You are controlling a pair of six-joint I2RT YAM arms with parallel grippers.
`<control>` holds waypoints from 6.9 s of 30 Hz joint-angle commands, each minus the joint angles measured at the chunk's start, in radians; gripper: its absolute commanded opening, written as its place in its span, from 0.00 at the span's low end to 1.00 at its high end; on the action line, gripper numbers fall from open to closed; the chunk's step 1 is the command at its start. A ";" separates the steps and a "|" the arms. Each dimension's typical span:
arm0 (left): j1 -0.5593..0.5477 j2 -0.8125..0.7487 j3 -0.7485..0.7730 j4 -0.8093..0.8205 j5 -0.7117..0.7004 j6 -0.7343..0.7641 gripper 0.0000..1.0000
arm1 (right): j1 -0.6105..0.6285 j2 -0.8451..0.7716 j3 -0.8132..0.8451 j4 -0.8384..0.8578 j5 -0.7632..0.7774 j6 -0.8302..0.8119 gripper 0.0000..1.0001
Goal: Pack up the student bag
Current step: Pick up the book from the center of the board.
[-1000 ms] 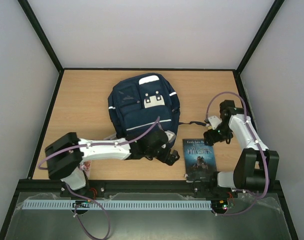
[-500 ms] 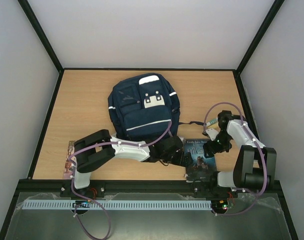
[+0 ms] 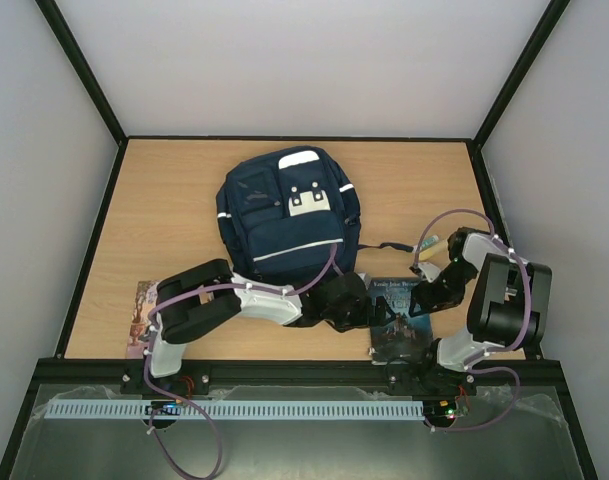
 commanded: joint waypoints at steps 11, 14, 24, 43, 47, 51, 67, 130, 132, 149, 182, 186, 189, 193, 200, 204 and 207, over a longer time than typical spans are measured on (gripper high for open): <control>0.032 0.107 -0.035 0.165 0.059 -0.117 0.90 | -0.014 0.097 -0.032 0.013 -0.206 -0.067 0.51; 0.036 0.082 -0.037 0.204 0.028 -0.098 0.85 | -0.013 0.159 -0.039 0.019 -0.248 -0.072 0.49; 0.030 -0.130 -0.065 0.202 -0.076 0.023 0.64 | -0.013 0.184 -0.050 0.062 -0.273 -0.075 0.48; 0.013 -0.094 -0.009 0.300 0.009 0.013 0.24 | -0.014 0.128 -0.064 0.064 -0.293 -0.091 0.50; 0.013 -0.121 -0.031 0.294 0.006 0.017 0.10 | -0.014 0.108 -0.054 0.046 -0.304 -0.105 0.54; 0.019 -0.181 -0.071 0.256 -0.011 0.049 0.02 | -0.042 0.055 0.012 -0.063 -0.370 -0.163 0.59; 0.168 -0.677 -0.184 -0.149 -0.106 0.392 0.02 | -0.054 -0.238 0.404 -0.288 -0.565 -0.079 0.75; 0.694 -0.792 -0.330 0.409 0.276 0.290 0.02 | 0.419 -0.121 0.476 0.422 -1.115 0.758 0.05; 0.694 -0.788 -0.316 0.308 0.229 0.334 0.10 | 0.416 -0.124 0.463 0.429 -1.082 0.760 0.01; 0.689 -0.762 -0.089 -0.528 -0.003 0.948 0.72 | 0.167 -0.285 0.270 0.396 -0.718 0.570 0.01; 0.173 -0.215 0.229 -0.890 -0.440 1.270 0.66 | -0.030 -0.461 0.018 0.517 -0.863 0.515 0.01; 0.174 -0.200 0.226 -0.873 -0.481 1.279 0.62 | -0.031 -0.457 0.017 0.516 -0.864 0.513 0.01; 0.174 -0.175 0.227 -0.856 -0.501 1.288 0.57 | -0.030 -0.455 0.018 0.515 -0.863 0.511 0.01; 0.169 -0.141 0.238 -0.838 -0.526 1.294 0.57 | -0.030 -0.455 0.018 0.515 -0.865 0.509 0.01; 0.154 -0.121 0.258 -0.830 -0.565 1.300 0.33 | -0.030 -0.452 0.017 0.515 -0.863 0.509 0.01; 0.153 -0.156 0.254 -0.809 -0.594 1.303 0.05 | -0.030 -0.450 0.016 0.516 -0.858 0.508 0.01; 0.154 -0.196 0.247 -0.790 -0.626 1.299 0.02 | -0.030 -0.449 0.016 0.516 -0.858 0.510 0.01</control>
